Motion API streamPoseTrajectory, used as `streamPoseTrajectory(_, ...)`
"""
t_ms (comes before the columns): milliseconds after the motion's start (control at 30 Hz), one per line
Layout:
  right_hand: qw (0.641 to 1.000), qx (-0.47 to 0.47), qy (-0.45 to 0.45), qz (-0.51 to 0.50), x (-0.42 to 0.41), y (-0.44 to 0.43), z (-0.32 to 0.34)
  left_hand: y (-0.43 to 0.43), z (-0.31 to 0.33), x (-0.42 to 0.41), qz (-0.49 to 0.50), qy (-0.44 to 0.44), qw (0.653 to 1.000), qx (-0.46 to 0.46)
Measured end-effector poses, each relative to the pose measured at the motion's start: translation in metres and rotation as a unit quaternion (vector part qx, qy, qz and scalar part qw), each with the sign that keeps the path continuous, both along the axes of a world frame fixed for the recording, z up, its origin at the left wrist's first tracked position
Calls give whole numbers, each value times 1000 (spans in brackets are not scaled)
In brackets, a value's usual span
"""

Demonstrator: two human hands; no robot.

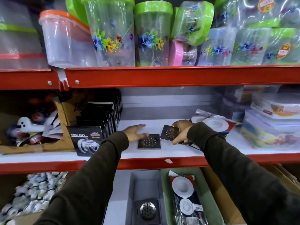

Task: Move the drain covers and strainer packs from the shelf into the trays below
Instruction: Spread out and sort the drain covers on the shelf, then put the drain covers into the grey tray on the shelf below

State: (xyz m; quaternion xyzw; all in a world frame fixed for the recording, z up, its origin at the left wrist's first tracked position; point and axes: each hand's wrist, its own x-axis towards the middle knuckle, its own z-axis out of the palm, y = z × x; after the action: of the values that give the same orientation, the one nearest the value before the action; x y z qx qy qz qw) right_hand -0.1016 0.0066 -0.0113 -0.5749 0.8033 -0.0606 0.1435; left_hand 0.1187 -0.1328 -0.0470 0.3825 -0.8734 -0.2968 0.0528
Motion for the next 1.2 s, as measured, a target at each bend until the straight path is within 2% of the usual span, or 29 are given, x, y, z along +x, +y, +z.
streamPoseTrajectory(100,1000,9,9,24,16,-17,-6,0,0,15,52,113,990,-63)
streamPoseTrajectory(167,999,16,0,38,31,-30,-10,-1,-2,22,73,136,983,-102)
streamPoseTrajectory(400,995,41,14,85,70,-64,-26,-8,-9,31,81,139,981,-112)
streamPoseTrajectory(767,992,94,0,81,68,-71,-31,-8,-10,35,68,116,984,-119)
streamPoseTrajectory(933,997,-7,-53,59,55,-57,-27,-3,-8,26,68,103,984,-132)
streamPoseTrajectory(1067,994,-107,-1,22,27,-29,-15,7,0,4,66,111,981,-145)
streamPoseTrajectory(1200,986,-156,36,-53,-8,8,-6,26,11,-36,37,122,980,-155)
